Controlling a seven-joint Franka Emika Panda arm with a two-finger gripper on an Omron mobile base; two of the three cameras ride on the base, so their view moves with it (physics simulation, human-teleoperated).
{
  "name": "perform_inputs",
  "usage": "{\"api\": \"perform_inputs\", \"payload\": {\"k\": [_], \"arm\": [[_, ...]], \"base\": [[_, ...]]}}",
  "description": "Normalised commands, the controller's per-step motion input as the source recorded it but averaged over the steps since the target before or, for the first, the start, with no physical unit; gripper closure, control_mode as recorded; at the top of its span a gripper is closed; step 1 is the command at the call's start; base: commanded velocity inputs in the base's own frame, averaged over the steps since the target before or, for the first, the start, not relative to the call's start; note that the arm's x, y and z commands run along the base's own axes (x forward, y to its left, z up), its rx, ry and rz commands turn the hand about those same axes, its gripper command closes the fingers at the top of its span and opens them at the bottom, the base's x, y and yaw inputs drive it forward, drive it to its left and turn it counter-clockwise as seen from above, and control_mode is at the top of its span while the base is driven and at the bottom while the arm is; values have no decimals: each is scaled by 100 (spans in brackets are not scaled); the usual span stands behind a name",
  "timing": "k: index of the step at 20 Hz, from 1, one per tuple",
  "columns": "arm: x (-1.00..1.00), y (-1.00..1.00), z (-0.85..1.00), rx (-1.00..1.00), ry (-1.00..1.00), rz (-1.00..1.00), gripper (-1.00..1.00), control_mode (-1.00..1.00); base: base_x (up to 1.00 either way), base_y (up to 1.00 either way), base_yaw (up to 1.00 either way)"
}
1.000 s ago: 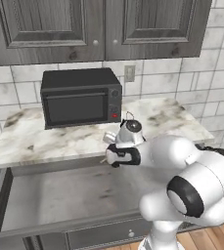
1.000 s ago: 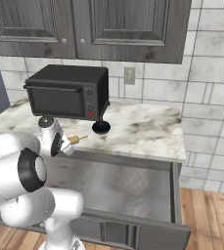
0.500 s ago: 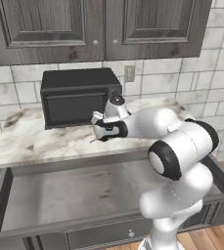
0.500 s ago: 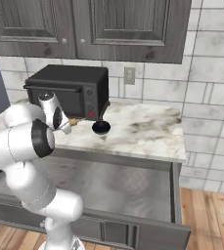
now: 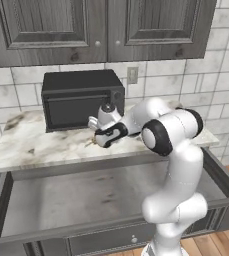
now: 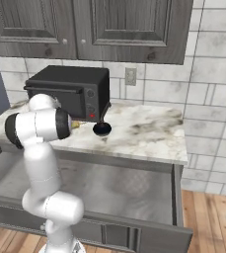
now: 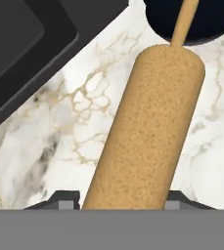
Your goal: Pick the rolling pin from the drawer and place it on the counter.
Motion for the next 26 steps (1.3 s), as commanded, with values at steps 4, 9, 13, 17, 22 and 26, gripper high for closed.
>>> {"api": "perform_inputs", "payload": {"k": [4, 9, 13, 17, 22, 26], "arm": [[39, 8, -64, 0, -1, -11, 100, -100], [9, 0, -33, 2, -6, -11, -100, -100], [2, -3, -2, 9, -9, -12, -100, -100], [0, -13, 17, 19, -17, -8, -100, -100], [2, -18, 70, 25, -18, -4, -100, -100], [-9, -31, 100, 26, -15, 0, -100, -100]], "base": [[0, 0, 0], [0, 0, 0], [0, 0, 0], [0, 0, 0], [0, 0, 0], [0, 0, 0]]}}
